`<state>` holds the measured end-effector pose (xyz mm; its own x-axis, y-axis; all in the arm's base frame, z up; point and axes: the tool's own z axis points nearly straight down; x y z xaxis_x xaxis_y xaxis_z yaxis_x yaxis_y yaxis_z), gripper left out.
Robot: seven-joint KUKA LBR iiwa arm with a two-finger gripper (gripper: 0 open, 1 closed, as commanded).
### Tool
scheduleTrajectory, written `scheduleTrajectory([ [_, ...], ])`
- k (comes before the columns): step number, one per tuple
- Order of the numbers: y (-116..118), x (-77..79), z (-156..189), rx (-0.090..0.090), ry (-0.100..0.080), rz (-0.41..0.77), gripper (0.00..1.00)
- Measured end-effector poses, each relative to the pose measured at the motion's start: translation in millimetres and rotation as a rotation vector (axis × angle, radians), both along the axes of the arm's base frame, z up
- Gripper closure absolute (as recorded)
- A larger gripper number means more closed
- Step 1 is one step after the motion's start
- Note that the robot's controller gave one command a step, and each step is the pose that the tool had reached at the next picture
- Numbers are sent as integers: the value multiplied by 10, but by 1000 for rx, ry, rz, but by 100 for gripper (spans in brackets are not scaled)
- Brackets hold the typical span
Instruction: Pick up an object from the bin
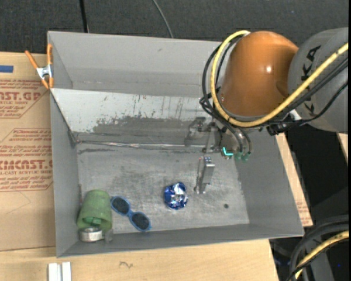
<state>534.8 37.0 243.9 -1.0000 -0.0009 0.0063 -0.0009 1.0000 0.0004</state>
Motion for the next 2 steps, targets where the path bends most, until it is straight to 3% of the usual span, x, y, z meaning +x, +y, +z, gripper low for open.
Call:
scheduleTrajectory([
  [1,-56,-144,-886,0,1,101,0],
  [2,-111,-348,-1088,1,-3,99,0],
])
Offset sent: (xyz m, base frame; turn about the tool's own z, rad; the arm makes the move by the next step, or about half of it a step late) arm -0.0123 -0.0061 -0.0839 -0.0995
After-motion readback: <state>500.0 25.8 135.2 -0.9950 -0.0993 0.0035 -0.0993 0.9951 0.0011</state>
